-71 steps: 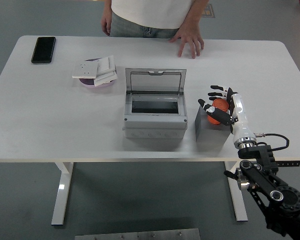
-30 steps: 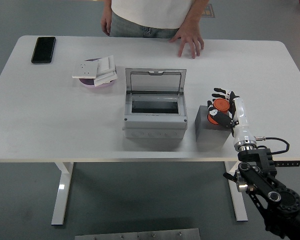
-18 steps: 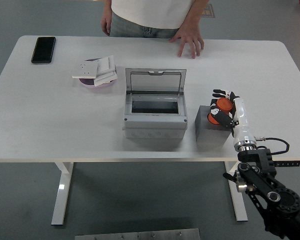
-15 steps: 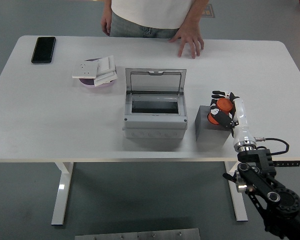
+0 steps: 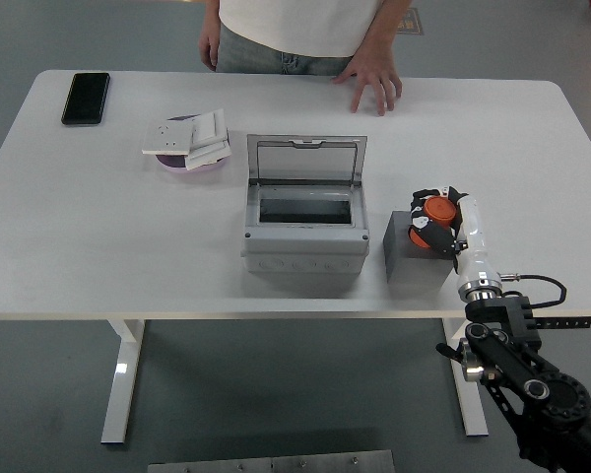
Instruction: Fetch the battery,place it into the box,close the lid of the box
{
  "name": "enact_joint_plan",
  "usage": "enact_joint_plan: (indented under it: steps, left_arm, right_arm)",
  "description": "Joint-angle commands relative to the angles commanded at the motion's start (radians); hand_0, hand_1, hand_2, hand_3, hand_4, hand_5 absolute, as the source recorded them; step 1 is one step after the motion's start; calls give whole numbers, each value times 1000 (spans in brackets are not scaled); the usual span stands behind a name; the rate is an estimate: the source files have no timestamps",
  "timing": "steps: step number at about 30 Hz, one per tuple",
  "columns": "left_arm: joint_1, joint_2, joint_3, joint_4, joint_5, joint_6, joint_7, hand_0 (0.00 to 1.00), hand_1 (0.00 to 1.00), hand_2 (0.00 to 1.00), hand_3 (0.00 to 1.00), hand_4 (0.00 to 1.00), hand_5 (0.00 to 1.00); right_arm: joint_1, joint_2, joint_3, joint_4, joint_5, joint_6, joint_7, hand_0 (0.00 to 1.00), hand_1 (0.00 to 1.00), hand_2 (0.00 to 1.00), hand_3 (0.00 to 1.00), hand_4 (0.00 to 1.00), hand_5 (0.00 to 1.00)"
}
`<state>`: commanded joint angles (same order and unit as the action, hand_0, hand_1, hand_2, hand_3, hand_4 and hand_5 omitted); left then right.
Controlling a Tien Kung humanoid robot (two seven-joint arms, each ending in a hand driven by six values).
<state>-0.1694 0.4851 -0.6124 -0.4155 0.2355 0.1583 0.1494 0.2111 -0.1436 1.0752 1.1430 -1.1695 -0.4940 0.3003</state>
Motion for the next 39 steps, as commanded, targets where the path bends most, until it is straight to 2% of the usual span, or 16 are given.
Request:
enact_joint_plan:
  steps: [28, 37, 38, 39]
  left_arm:
    - [-3, 0, -15, -1, 28, 2, 8, 582, 752, 590, 549, 555, 58]
    - [-4, 2, -16, -2, 29, 3, 9, 582, 752, 591, 550, 559, 61]
    - [-5, 3, -16, -1, 27, 3, 8, 582, 752, 593, 550, 561, 63]
    - [-5, 3, -15, -1, 26, 3, 7, 582, 752, 593, 550, 561, 63]
  right_arm:
    - [18, -9, -1, 18, -13, -4, -15, 393, 383, 392, 411, 469, 2]
    - [43, -37, 4, 68, -32, -3, -52, 364, 368, 378, 384, 434, 2]
    - [48, -43, 6, 80, -41, -1, -63, 342, 352, 365, 371, 388, 2]
    - [53, -50, 7, 93, -52, 0, -75, 342, 352, 365, 371, 388, 2]
